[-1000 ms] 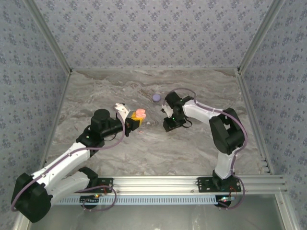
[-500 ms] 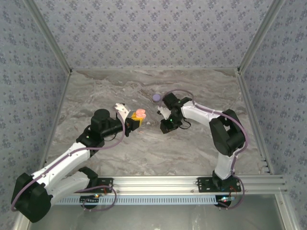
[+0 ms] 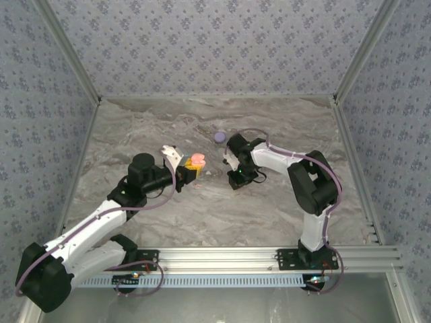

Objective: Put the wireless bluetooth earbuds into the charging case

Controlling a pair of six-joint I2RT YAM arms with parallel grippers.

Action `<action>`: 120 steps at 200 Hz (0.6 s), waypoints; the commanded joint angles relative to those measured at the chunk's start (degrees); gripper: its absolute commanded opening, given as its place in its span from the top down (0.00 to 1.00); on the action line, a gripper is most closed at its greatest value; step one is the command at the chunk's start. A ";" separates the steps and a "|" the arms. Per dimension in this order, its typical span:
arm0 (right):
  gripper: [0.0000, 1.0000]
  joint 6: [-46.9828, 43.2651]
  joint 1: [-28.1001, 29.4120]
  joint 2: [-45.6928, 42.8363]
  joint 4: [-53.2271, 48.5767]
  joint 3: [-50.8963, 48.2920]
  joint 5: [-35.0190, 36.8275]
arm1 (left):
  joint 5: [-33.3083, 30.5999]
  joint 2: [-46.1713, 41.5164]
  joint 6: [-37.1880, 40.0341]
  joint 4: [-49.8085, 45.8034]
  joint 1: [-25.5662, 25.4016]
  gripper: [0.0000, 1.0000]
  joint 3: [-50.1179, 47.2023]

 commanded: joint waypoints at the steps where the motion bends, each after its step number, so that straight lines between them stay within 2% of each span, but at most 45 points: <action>1: 0.83 1.45 0.00 1.90 -3.18 1.08 4.61 | 0.89 0.35 0.70 1.13 -0.32 0.84 1.94; 76: 0.84 5.58 0.08 2.10 -2.68 2.75 12.42 | 0.73 0.70 0.74 1.39 -0.41 0.84 1.90; 120: 0.85 6.22 0.06 3.45 -1.59 4.97 11.34 | 0.71 0.83 0.78 1.46 -0.55 0.84 1.85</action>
